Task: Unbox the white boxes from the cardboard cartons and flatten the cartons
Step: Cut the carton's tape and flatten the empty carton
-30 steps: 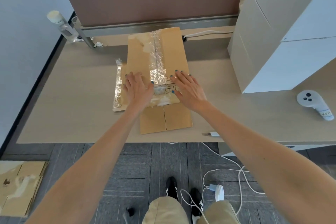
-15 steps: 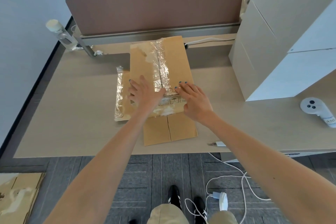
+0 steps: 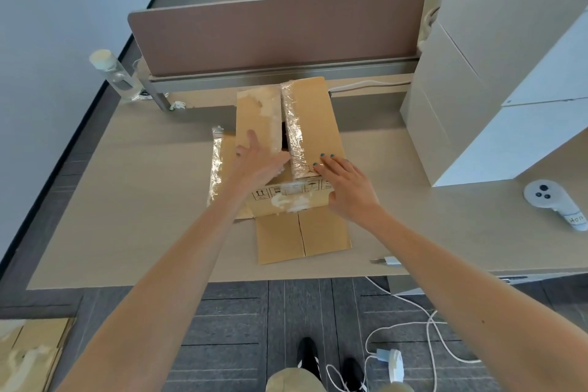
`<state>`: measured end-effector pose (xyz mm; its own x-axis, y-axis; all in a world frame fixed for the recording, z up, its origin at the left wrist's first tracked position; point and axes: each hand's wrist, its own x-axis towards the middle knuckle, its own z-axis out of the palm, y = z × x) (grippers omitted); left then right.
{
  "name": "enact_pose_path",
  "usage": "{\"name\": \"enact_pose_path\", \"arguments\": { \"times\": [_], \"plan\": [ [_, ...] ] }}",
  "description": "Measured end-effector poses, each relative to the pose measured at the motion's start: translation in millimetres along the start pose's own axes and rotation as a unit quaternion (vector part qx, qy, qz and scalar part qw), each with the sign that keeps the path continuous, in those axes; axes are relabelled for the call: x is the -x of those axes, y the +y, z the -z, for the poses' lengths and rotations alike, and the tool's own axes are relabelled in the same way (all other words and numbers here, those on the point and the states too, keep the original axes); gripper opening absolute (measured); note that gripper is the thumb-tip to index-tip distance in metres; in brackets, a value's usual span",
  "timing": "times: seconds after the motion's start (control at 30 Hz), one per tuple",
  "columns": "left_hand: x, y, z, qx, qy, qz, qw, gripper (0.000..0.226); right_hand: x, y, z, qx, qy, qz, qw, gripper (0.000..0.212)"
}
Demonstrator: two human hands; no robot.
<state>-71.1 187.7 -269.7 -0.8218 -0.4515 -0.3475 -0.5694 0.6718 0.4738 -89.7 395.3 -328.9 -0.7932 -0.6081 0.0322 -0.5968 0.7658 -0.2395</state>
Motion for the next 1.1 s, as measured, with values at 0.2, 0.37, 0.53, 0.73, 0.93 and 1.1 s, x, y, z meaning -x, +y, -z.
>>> {"name": "enact_pose_path", "arguments": {
  "times": [0.2, 0.37, 0.53, 0.73, 0.93, 1.1],
  "plan": [
    [3, -7, 29, 0.024, -0.090, -0.077, 0.993, 0.053, 3, -7, 2, -0.003, -0.011, -0.019, 1.000, 0.067],
    [-1, -40, 72, 0.188, -0.064, -0.098, 0.975, 0.028, -5, -4, 10, -0.029, -0.012, -0.058, 0.998, 0.059],
    [7, -79, 88, 0.298, -0.020, -0.061, 0.952, 0.020, -22, -24, 11, 0.026, 0.008, -0.081, 0.996, 0.033],
    [-2, -99, 87, 0.222, 0.161, -0.065, 0.959, 0.043, -60, -57, 13, 0.011, -0.052, -0.226, 0.973, 0.080],
    [-15, -116, 62, -0.074, 0.201, -0.047, 0.976, 0.036, -83, -70, 11, -0.042, -0.080, -0.329, 0.940, 0.112],
    [-28, -109, 28, -0.091, 0.113, -0.034, 0.989, 0.065, -88, -69, 10, -0.031, -0.067, -0.339, 0.938, 0.099]
  ]
}}
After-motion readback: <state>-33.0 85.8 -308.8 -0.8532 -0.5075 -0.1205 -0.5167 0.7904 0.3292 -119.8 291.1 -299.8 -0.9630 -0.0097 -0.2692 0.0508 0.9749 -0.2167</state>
